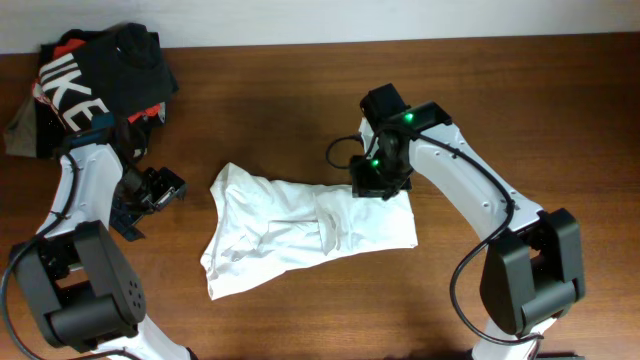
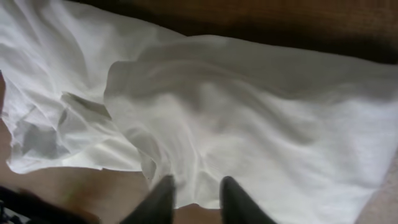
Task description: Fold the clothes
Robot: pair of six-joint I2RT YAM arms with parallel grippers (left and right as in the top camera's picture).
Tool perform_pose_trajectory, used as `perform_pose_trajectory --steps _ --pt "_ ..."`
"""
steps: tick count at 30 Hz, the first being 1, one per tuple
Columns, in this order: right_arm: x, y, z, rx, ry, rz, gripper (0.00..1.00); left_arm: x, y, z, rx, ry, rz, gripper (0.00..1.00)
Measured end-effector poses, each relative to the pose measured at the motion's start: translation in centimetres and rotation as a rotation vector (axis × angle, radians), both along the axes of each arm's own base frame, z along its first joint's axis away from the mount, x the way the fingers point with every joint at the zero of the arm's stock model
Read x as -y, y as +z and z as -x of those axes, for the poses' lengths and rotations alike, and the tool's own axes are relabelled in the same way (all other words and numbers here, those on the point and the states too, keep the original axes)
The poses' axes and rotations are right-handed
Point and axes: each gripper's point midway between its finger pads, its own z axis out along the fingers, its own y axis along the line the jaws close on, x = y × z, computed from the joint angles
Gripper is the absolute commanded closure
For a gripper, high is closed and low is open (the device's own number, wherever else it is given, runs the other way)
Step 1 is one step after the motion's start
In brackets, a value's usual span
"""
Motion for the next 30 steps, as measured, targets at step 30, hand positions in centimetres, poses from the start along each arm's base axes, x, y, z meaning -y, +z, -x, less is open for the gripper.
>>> perform_pose_trajectory --steps 30 --pt "5.7 -7.7 -0.3 -0.05 -0.114 -0.279 0.8 0.0 0.0 0.2 -0.007 0.0 0.002 0.01"
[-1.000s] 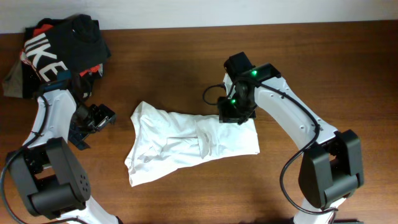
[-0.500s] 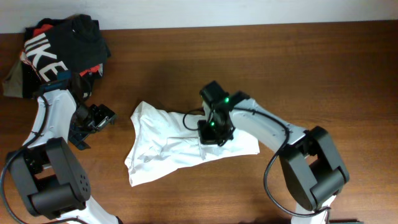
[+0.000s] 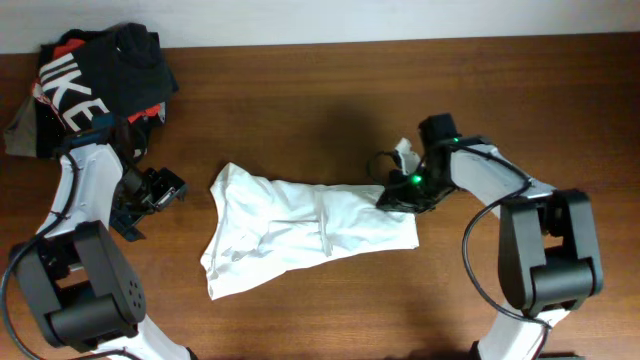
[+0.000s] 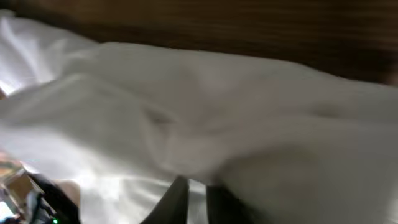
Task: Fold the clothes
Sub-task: 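Release the shirt and retract the right gripper to the right side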
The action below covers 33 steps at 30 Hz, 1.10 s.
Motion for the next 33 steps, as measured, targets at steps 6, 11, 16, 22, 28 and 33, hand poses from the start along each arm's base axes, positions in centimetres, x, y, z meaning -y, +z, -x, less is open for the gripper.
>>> perform_pose_trajectory --steps 6,11,16,22,28,33 --pt "4.3 0.2 -2.1 0.024 -0.126 0.004 0.8 0.7 0.0 -0.2 0.009 -0.086 0.024 0.01" --pt "2.5 6.1 -2.6 0.046 -0.11 -0.132 0.73 2.8 0.0 -0.8 0.02 -0.167 0.029 0.01" --pt "-1.9 8.0 -2.3 0.121 0.02 -0.215 0.73 3.6 0.0 -1.4 0.037 -0.195 0.025 0.01" --pt "-7.6 2.2 -2.3 0.068 0.089 -0.157 0.69 3.6 0.0 -1.3 0.034 -0.214 0.027 0.01" --pt "-7.2 -0.4 -1.8 -0.008 0.07 -0.12 0.67 3.7 0.0 -1.3 0.035 -0.243 0.029 0.01" --pt "-6.7 11.3 -0.7 0.179 0.097 -0.143 0.41 3.6 0.0 -1.3 0.035 -0.246 0.029 0.01"
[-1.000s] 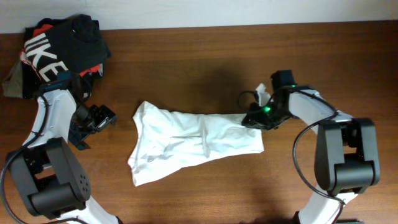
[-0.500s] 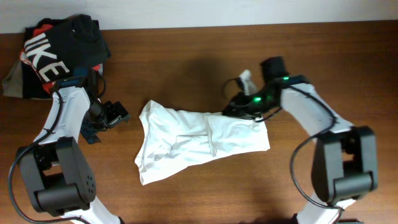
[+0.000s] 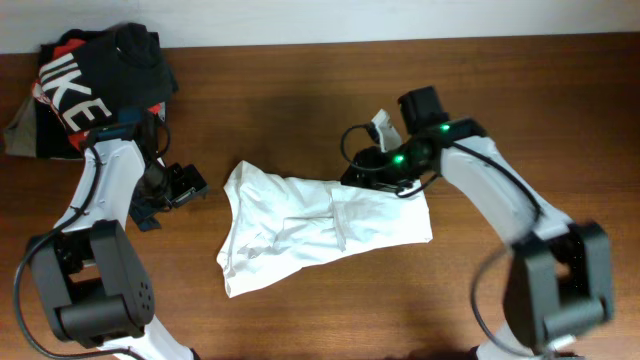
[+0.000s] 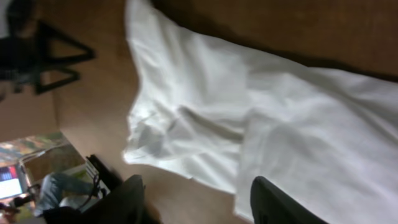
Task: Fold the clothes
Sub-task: 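Release the shirt and retract the right gripper to the right side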
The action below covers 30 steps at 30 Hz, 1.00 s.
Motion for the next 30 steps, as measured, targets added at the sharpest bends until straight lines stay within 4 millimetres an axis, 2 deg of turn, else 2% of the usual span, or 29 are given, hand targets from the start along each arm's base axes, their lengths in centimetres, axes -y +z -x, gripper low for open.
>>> perform_pose_trajectory --steps 1,3,6,7,8,10,13,14,16,17,19,21,22,24,28,30 --pt "0.2 1.1 0.8 -0.003 0.01 0.004 0.42 0.0 0.0 0.0 -0.001 0.0 0.0 0.01" --pt "0.5 0.3 1.8 -0.033 0.03 0.018 0.52 0.0 0.0 0.0 0.0 0.0 0.0 0.01" --pt "1.0 -5.5 3.7 -0.142 0.04 0.048 0.88 0.0 0.0 0.0 0.0 0.0 0.0 0.01" --pt "1.2 -7.6 4.4 -0.181 0.031 0.056 0.94 0.0 0.0 0.0 0.001 0.0 -0.001 0.01" --pt "1.3 -9.2 4.7 -0.199 0.019 0.058 0.96 0.0 0.0 0.0 0.0 0.0 0.0 0.01" --pt "1.7 -11.7 6.2 -0.274 -0.005 0.076 0.96 0.0 0.0 0.0 0.0 0.0 0.0 0.01" --pt "1.9 -11.6 6.3 -0.292 -0.021 0.079 0.94 0.0 0.0 0.0 0.0 0.0 0.0 0.01" --pt "2.0 -11.2 6.3 -0.302 -0.026 0.085 0.92 0.0 0.0 0.0 0.0 0.0 0.0 0.01" --pt "3.0 -9.4 5.8 -0.292 -0.054 0.113 0.81 0.0 0.0 0.0 0.0 0.0 0.0 0.01" --pt "4.1 -7.7 4.8 -0.259 -0.084 0.125 0.73 0.0 0.0 0.0 0.0 0.0 0.0 0.01" --pt "6.0 -5.7 3.3 -0.204 -0.132 0.126 0.73 0.0 0.0 0.0 0.0 0.0 0.0 0.01" --pt "9.1 -5.2 2.2 -0.187 -0.202 0.135 0.74 0.0 0.0 0.0 0.0 0.0 0.0 0.01" --pt "10.4 -5.4 2.0 -0.183 -0.222 0.143 0.73 0.0 0.0 0.0 0.0 0.0 0.0 0.01" --pt "11.3 -6.1 2.2 -0.186 -0.232 0.146 0.73 0.0 0.0 0.0 0.0 0.0 0.0 0.01" --pt "11.7 -10.1 4.2 -0.26 -0.224 0.166 0.75 0.0 0.0 -0.1 0.005 0.0 -0.001 0.01" --pt "13.0 -11.7 5.3 -0.313 -0.262 0.257 0.81 0.0 0.0 -0.1 0.005 -0.001 -0.001 0.01"
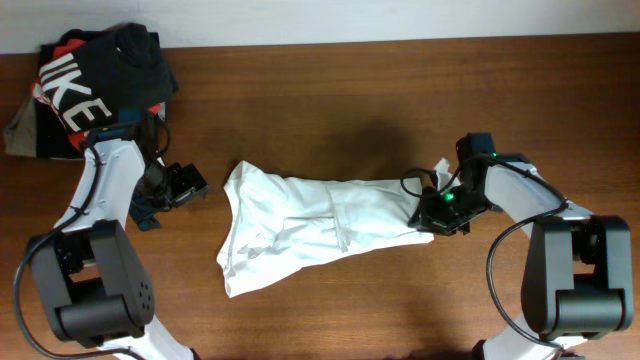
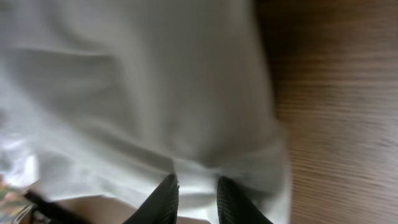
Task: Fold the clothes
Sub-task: 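Release the shirt and retract the right gripper to the right side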
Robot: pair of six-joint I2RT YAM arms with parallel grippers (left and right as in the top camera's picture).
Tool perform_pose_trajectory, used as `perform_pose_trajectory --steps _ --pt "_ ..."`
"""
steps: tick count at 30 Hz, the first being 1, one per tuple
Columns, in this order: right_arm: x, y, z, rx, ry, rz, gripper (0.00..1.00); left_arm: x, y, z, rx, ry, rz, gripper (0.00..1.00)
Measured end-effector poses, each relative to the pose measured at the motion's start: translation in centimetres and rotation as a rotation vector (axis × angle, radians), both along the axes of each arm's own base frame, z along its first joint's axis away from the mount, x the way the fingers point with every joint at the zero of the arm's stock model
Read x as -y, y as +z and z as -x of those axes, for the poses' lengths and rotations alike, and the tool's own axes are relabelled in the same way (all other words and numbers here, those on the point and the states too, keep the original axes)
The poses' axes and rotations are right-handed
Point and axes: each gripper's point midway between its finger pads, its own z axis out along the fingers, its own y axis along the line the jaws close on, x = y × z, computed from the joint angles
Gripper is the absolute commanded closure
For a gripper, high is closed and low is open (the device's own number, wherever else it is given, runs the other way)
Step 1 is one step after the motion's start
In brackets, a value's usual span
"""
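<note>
A crumpled white garment [image 1: 320, 215] lies spread across the middle of the table. My right gripper [image 1: 437, 212] is low at its right edge. In the right wrist view the right gripper [image 2: 198, 186] has its fingers [image 2: 165, 198] close together, with a fold of the white cloth [image 2: 155, 93] pinched between them. My left gripper [image 1: 188, 184] hangs a little left of the garment, apart from it. The overhead view does not show how its jaws stand.
A heap of dark clothes [image 1: 95, 75] with white lettering sits at the far left corner. Bare wooden table [image 1: 330, 100] surrounds the garment, and the table's back edge runs along the top of the overhead view.
My right gripper was wide open by the garment's upper right corner. It is now lower, at the right edge, with its fingers drawn in on the cloth. Garment and left arm have not moved.
At first my right gripper stood over the garment's upper right part. Then it was shut on cloth at the right corner. A second ago it was open, the garment lay slightly further right and the left gripper stood nearer it. Now my right gripper pinches the right edge.
</note>
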Motion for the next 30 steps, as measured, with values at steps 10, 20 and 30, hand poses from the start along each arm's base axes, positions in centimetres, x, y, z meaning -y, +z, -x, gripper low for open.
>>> perform_pose_trajectory --steps 10,20,30 --pt "4.7 11.7 -8.1 0.249 -0.085 0.25 0.01 0.1 0.0 0.1 -0.006 -0.002 0.002 0.01" --pt "20.2 13.1 -9.9 0.297 -0.481 0.595 0.01 3.8 0.0 -0.1 -0.004 -0.14 0.008 0.01" --pt "26.4 12.8 -7.0 0.228 -0.644 0.652 0.01 3.8 0.0 -0.9 0.03 -0.179 0.006 0.01"
